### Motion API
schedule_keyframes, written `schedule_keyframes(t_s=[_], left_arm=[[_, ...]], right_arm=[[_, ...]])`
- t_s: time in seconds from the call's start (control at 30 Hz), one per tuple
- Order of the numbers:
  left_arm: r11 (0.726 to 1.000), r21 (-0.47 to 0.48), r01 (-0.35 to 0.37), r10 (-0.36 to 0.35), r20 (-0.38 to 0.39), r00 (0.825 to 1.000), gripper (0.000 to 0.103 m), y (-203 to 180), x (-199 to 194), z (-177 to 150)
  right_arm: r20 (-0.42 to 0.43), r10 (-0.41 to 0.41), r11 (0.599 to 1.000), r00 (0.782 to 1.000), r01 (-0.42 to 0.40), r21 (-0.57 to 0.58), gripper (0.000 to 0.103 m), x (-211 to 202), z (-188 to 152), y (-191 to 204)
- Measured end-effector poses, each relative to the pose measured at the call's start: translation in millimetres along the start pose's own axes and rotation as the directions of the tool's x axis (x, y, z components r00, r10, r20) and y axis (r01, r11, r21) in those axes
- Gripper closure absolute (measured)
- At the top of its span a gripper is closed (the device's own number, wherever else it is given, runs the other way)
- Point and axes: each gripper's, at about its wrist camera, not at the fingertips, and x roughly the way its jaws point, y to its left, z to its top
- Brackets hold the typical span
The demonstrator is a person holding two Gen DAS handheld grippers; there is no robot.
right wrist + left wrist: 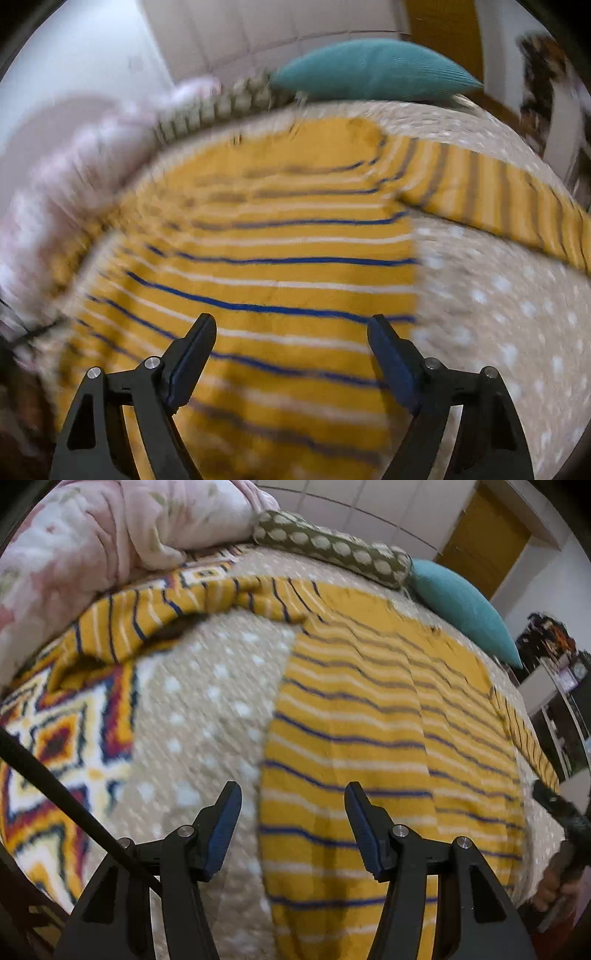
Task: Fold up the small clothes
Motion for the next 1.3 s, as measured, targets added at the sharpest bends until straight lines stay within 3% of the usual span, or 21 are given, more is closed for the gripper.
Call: schedule_keyframes(t_s=[0.1, 0.2, 0.3, 0.4, 0.47, 0.5, 0.53, 0.57, 0.63, 0.7, 0.73, 0.87, 0.9, 1.07, 1.17, 1.2, 1.27, 1.3], left_arm=[[1.000, -0.006, 0.009, -0.010, -0.031, 0.999, 0.045, -0.7, 7.7, -15.2], [1.000, 0.016, 0.005, -0.005, -0.006, 1.000, 0.041, -6.8, 1.8, -30.3], [0.998, 0.050, 0.035, -0.035, -0.003, 0.999, 0.041, -16.5, -3.3, -42.6], [0.995, 0.104, 0.009, -0.009, 0.007, 1.000, 0.041, -27.8, -4.6, -52.3], [0.993, 0.122, 0.004, -0.005, 0.006, 1.000, 0.055, -33.4, -5.0, -55.6], [0.992, 0.126, -0.003, 0.002, 0.002, 1.000, 0.070, -35.9, -4.5, -55.3], [0.992, 0.127, -0.007, 0.007, -0.002, 1.000, 0.093, -36.7, -5.2, -53.9], [0.993, 0.122, 0.005, -0.003, -0.015, 1.000, 0.094, -37.0, -4.5, -52.1], [0.996, 0.094, 0.010, -0.008, -0.019, 1.000, 0.094, -35.5, -8.8, -48.8], [0.996, 0.084, 0.007, -0.006, -0.007, 1.000, 0.095, -34.8, -20.5, -50.3], [0.997, 0.080, 0.006, -0.006, -0.002, 1.000, 0.095, -34.5, -26.9, -51.9], [0.998, 0.068, 0.011, -0.013, 0.023, 1.000, 0.095, -29.3, -55.4, -65.8], [0.998, 0.059, 0.015, -0.016, 0.020, 1.000, 0.095, -26.5, -59.0, -70.9], [1.000, 0.009, 0.004, -0.004, -0.023, 1.000, 0.092, -12.1, -51.6, -90.4], [1.000, 0.006, -0.005, 0.006, -0.011, 1.000, 0.087, -7.6, -55.5, -89.0], [1.000, 0.013, -0.018, 0.017, 0.014, 1.000, 0.085, -8.4, -61.2, -87.5], [0.999, 0.029, -0.044, 0.042, 0.060, 0.997, 0.076, -10.0, -71.0, -85.4], [0.998, 0.038, -0.054, 0.051, 0.088, 0.995, 0.065, -12.3, -77.3, -83.1]], right_arm=[[-0.022, -0.021, 0.998, 1.000, 0.022, 0.061, 0.015, -30.3, -20.8, -34.7], [-0.092, 0.020, 0.992, 0.996, -0.008, 0.127, 0.015, -37.5, -48.3, -55.4], [-0.097, 0.062, 0.991, 0.993, -0.049, 0.128, 0.016, -43.8, -72.5, -51.4], [-0.095, 0.112, 0.988, 0.989, -0.100, 0.118, 0.016, -41.7, -92.6, -32.8], [-0.082, 0.111, 0.990, 0.990, -0.102, 0.101, 0.015, -37.4, -102.2, -17.6], [-0.071, 0.095, 0.992, 0.993, -0.088, 0.087, 0.016, -36.1, -104.6, -10.7], [-0.067, 0.088, 0.994, 0.994, -0.083, 0.077, 0.020, -34.3, -106.2, -4.5], [-0.066, 0.081, 0.995, 0.995, -0.076, 0.071, 0.026, -32.6, -106.5, 1.3], [-0.085, 0.080, 0.995, 0.993, -0.075, 0.061, 0.062, -30.0, -102.1, 6.4], [-0.123, 0.110, 0.992, 0.986, -0.100, 0.079, 0.086, -28.9, -97.0, 1.7], [-0.137, 0.134, 0.987, 0.981, -0.120, 0.106, 0.092, -30.5, -94.5, -4.1], [-0.145, 0.168, 0.979, 0.975, -0.147, 0.142, 0.094, -51.9, -103.3, -24.2], [-0.151, 0.171, 0.979, 0.974, -0.150, 0.141, 0.098, -59.3, -109.3, -29.1], [-0.178, 0.131, 0.984, 0.975, -0.106, 0.143, 0.099, -72.1, -134.6, -44.0], [-0.114, 0.087, 0.988, 0.990, -0.072, 0.136, 0.098, -85.8, -134.3, -51.2], [-0.077, 0.061, 0.988, 0.995, -0.049, 0.144, 0.091, -91.7, -129.4, -55.2], [0.041, -0.031, 0.983, 0.999, 0.023, 0.184, 0.058, -106.4, -115.4, -72.3], [0.086, -0.063, 0.977, 0.994, 0.044, 0.207, 0.032, -111.9, -109.0, -80.6]])
